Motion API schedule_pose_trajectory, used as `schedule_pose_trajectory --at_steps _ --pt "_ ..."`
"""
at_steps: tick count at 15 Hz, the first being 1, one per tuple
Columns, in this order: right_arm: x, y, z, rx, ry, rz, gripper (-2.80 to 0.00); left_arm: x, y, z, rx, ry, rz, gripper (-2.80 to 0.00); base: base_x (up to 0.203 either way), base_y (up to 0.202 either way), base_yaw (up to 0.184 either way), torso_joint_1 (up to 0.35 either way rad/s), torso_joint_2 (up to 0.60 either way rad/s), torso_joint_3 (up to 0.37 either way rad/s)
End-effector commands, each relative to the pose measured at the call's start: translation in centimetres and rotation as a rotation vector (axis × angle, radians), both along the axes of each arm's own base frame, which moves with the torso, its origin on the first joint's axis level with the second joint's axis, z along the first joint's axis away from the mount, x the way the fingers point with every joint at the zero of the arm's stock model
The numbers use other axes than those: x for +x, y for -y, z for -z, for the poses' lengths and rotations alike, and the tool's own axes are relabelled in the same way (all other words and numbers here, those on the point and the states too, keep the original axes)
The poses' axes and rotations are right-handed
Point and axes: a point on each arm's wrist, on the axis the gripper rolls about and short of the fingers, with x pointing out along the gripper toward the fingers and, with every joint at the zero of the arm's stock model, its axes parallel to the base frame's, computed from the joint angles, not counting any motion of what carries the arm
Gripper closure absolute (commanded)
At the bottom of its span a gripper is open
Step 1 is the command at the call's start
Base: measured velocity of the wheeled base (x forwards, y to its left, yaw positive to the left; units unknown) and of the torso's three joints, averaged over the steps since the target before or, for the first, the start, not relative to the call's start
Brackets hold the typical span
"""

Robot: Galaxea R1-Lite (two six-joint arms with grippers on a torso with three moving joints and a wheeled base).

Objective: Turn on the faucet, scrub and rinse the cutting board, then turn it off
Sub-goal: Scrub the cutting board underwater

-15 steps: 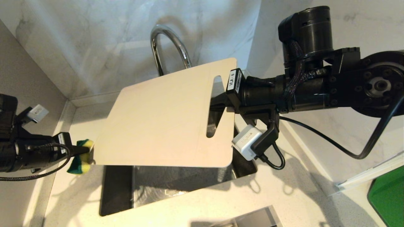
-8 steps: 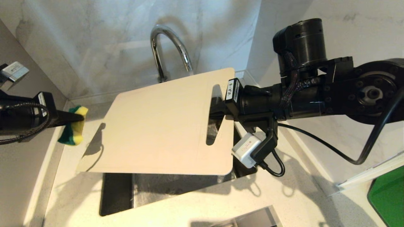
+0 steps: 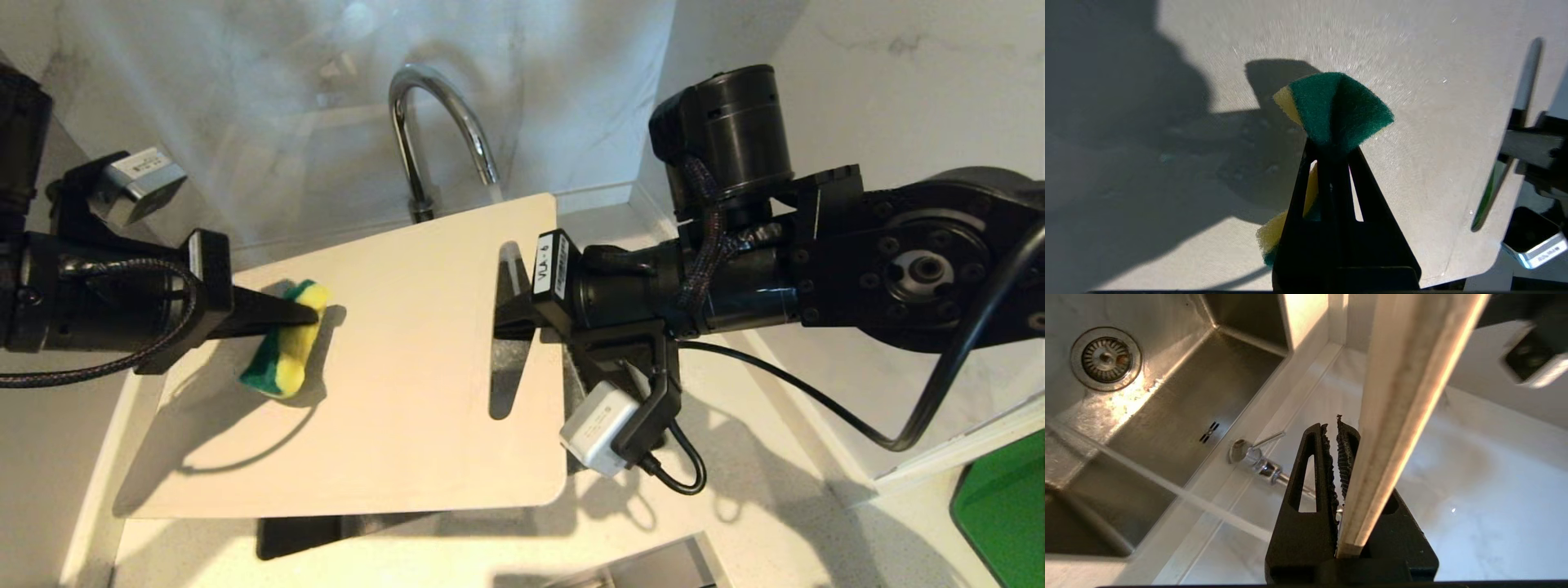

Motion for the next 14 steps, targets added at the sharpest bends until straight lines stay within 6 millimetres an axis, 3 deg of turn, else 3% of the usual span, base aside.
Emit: schedule_pose_trajectory --at_steps 1,5,14 --pt "-0.2 -1.0 0.0 0.017 0.042 -0.033 0.00 0.9 1.0 1.6 0.024 -0.063 0.013 0.00 0.000 0.000 0.000 0.000 0.00 0.000" --pt "-0.6 -1.3 0.0 0.022 0.044 -0.046 0.00 1.5 0.2 3.7 0.065 -0.125 -0.032 0.00 0.000 0.000 0.000 0.000 0.00 0.000" --pt "-0.8 -1.1 0.1 0.020 0.038 -0.042 0.00 3.5 -7.8 7.6 0.076 -0.169 -0.212 0.00 0.000 0.000 0.000 0.000 0.00 0.000"
